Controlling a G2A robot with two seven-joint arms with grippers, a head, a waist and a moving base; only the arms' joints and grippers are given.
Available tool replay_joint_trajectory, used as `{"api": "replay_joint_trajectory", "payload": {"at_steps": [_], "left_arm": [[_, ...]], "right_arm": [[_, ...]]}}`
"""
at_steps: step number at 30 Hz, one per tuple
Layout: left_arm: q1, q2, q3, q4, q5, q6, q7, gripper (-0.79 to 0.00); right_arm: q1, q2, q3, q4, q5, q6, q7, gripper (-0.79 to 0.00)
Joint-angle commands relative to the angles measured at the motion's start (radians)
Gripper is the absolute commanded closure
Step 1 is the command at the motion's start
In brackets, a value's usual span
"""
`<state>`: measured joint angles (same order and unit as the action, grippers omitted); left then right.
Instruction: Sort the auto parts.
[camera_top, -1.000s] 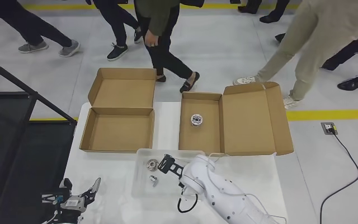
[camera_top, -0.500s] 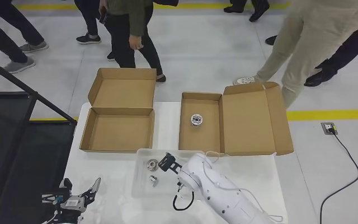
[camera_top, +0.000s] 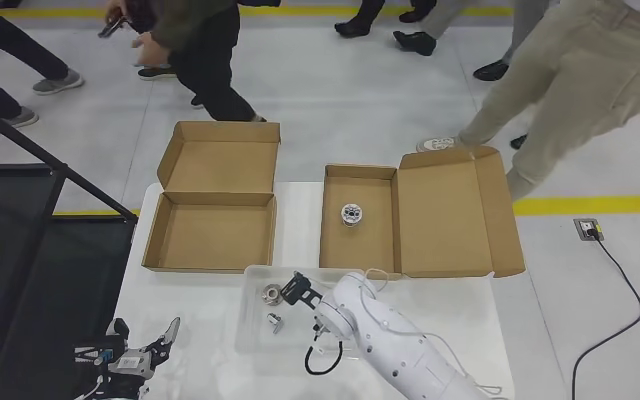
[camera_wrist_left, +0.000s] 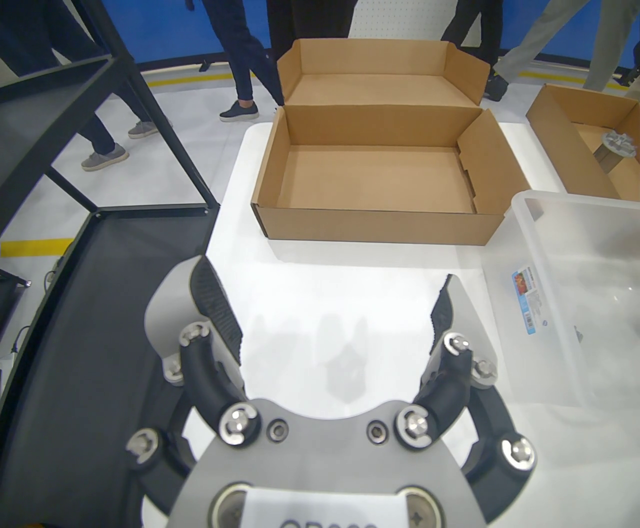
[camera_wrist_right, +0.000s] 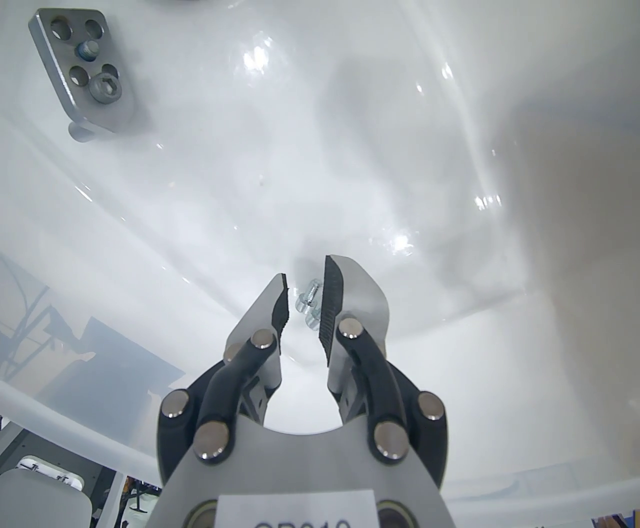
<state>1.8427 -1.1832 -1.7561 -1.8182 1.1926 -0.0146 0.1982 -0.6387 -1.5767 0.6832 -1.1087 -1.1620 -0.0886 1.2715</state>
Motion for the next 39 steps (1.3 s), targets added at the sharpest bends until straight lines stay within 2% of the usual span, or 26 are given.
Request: {"api": "replay_joint_trajectory", "payload": {"at_steps": [1, 18, 21, 23, 25, 32, 39], "left_arm": [[0.0, 0.0, 0.0, 0.0, 0.0, 0.0, 0.0, -0.785], [0.0, 0.0, 0.0, 0.0, 0.0, 0.0, 0.0, -0.785], [0.0, 0.0, 0.0, 0.0, 0.0, 0.0, 0.0, -0.785], [0.0, 0.0, 0.0, 0.0, 0.0, 0.0, 0.0, -0.785], [0.0, 0.0, 0.0, 0.0, 0.0, 0.0, 0.0, -0.785], [0.0, 0.0, 0.0, 0.0, 0.0, 0.0, 0.0, -0.785], [0.0, 0.0, 0.0, 0.0, 0.0, 0.0, 0.0, -0.785]], "right_arm": [[0.0, -0.002, 0.001, 0.007, 0.005, -0.002, -0.001, -0.179], [0.01, -0.018, 0.005, 0.068, 0.005, -0.012, -0.007, -0.157], [0.009, -0.021, 0.004, 0.066, -0.001, -0.012, 0.003, -0.123], [0.008, -0.022, 0.005, 0.07, -0.003, -0.014, 0.002, -0.022], [0.008, -0.023, 0.005, 0.076, -0.004, -0.016, 0.003, 0.0], [0.011, -0.024, 0.02, 0.07, -0.011, -0.02, -0.015, 0.0], [-0.008, -0.004, 0.078, -0.022, -0.025, -0.047, -0.031, 0.0]]}}
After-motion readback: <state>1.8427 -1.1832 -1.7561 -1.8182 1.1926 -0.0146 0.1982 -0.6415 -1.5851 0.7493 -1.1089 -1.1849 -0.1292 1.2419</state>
